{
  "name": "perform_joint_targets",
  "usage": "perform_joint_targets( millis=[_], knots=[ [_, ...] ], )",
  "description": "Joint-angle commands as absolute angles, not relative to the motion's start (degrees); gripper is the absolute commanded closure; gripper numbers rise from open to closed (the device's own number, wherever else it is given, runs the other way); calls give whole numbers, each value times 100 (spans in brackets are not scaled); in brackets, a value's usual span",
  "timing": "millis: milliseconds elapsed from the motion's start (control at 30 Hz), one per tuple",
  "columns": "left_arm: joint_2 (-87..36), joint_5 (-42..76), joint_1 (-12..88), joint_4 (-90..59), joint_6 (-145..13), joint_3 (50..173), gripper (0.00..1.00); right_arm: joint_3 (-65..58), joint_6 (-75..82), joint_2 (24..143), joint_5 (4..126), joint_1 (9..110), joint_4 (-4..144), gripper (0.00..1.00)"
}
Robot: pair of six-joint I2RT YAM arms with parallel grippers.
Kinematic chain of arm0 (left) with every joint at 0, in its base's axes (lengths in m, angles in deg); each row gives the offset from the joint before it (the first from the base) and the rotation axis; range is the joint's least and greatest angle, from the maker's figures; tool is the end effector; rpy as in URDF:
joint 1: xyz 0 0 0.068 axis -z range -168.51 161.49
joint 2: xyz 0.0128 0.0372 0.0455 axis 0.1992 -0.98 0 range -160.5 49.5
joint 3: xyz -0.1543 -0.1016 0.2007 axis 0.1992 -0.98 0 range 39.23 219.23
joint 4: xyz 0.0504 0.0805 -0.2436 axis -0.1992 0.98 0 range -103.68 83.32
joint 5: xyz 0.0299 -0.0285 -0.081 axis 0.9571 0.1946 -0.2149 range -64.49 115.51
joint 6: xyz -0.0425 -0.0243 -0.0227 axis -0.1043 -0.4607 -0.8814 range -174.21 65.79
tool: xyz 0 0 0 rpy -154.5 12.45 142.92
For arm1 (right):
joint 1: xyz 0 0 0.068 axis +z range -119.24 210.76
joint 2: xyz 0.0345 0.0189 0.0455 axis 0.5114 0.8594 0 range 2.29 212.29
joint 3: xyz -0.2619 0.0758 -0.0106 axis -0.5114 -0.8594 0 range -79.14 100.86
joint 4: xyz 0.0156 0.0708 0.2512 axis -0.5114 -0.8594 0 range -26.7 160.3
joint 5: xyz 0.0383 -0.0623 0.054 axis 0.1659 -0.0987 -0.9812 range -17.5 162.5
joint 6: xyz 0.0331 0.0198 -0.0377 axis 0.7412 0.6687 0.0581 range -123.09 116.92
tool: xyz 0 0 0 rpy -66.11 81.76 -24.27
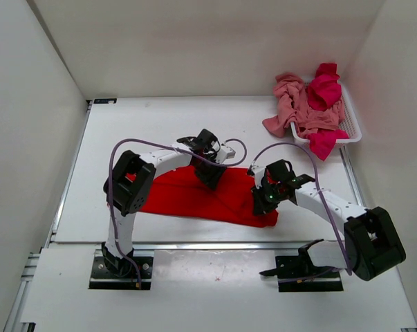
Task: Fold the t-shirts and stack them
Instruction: Fold the other side of the tshirt into a rectangle
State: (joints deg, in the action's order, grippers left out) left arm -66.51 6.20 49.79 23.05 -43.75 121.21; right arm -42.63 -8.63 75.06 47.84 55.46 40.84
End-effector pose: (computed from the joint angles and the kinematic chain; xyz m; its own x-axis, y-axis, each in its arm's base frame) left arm 0.3127 -0.2619 0.1617 -0.6068 0.6977 -0.3808 0.7939 0.5555 -0.2473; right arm 0.1922 0.1047 0.1722 -0.7725 -0.4520 -0.4460 -0.6132 0.7135 0.3389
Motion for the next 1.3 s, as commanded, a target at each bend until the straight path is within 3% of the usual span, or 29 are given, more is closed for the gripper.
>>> perform_joint_targets(
  millis=[0,100,233,367,533,600,667,967,1267],
  knots=[
    [-6168,908,4911,2244,-4288,11957,44,-4276,-845,7498,4535,5440,4130,100],
    [-6054,890,4920,2288,-4217,11790,44,-4214,-845,7454,4561,5326,4042,100],
    [-5730,873,4998,2394,-4051,11649,45,-4222,-959,7463,4666,5299,3980,73],
    [-5396,742,5077,2481,-3997,11535,44,-4126,-986,7559,4412,5457,4189,65],
    [-5377,977,5122,2394,-4006,11271,44,-4222,-906,7699,4385,5704,4401,68],
    [-5377,1022,5060,2385,-4015,11244,44,-4284,-810,7744,4411,5686,4463,81],
    [-5386,1110,4955,2341,-3998,11253,44,-4345,-775,7744,4411,5660,4463,100],
    [-5448,1338,4980,2376,-3813,11262,44,-4012,-792,7559,4692,4562,3735,100],
    [-5325,1400,4920,2394,-3734,11218,44,-3950,-748,7278,4860,4447,3435,100]
  ],
)
